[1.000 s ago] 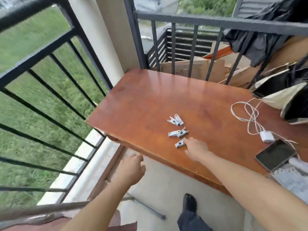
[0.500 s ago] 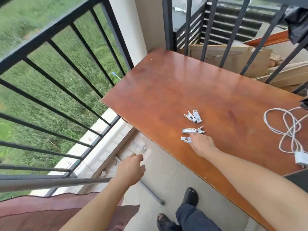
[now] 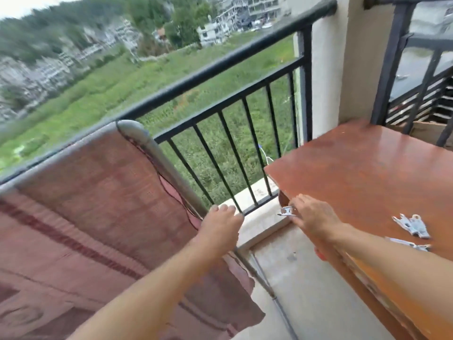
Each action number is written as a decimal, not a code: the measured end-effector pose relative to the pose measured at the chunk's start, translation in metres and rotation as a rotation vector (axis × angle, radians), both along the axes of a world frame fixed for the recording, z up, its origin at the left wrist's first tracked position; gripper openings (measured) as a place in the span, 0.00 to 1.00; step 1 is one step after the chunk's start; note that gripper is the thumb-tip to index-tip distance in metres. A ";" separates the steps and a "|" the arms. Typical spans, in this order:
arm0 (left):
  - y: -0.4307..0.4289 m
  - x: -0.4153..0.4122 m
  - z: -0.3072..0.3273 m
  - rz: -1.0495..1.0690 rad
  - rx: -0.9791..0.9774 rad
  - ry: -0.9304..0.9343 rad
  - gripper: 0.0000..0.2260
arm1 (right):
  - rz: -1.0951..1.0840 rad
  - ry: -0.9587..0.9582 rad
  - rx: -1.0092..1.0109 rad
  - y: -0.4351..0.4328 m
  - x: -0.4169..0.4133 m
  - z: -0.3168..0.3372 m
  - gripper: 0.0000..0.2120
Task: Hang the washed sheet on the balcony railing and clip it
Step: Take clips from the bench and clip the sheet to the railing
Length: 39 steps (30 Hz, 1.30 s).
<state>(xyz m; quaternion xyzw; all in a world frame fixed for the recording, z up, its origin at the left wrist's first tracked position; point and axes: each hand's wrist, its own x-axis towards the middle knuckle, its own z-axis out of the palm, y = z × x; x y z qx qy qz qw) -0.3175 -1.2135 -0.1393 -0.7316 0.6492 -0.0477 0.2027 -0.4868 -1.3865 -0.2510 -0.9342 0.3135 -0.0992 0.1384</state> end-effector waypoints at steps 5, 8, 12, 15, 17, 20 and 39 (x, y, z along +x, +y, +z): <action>0.034 0.024 0.048 -0.093 0.104 -0.324 0.13 | 0.194 -0.020 0.037 0.019 0.047 0.010 0.16; 0.032 0.027 0.078 -0.030 0.139 -0.467 0.15 | 0.305 0.008 0.024 0.015 0.061 0.017 0.17; 0.020 0.034 0.124 -0.028 -0.071 -0.418 0.09 | 0.381 -0.022 0.044 0.000 0.070 0.017 0.16; 0.018 0.041 0.165 -0.039 -0.462 -0.351 0.09 | 0.426 -0.090 0.114 -0.003 0.081 0.028 0.14; 0.024 0.045 0.193 0.091 -0.631 -0.367 0.15 | 0.486 -0.146 0.145 0.002 0.093 0.045 0.14; 0.039 0.057 0.225 0.469 -0.658 -0.017 0.23 | 0.570 -0.202 0.151 0.008 0.112 0.072 0.14; 0.044 0.071 0.251 0.525 -1.135 0.397 0.05 | 0.477 -0.203 0.213 -0.043 0.108 0.083 0.14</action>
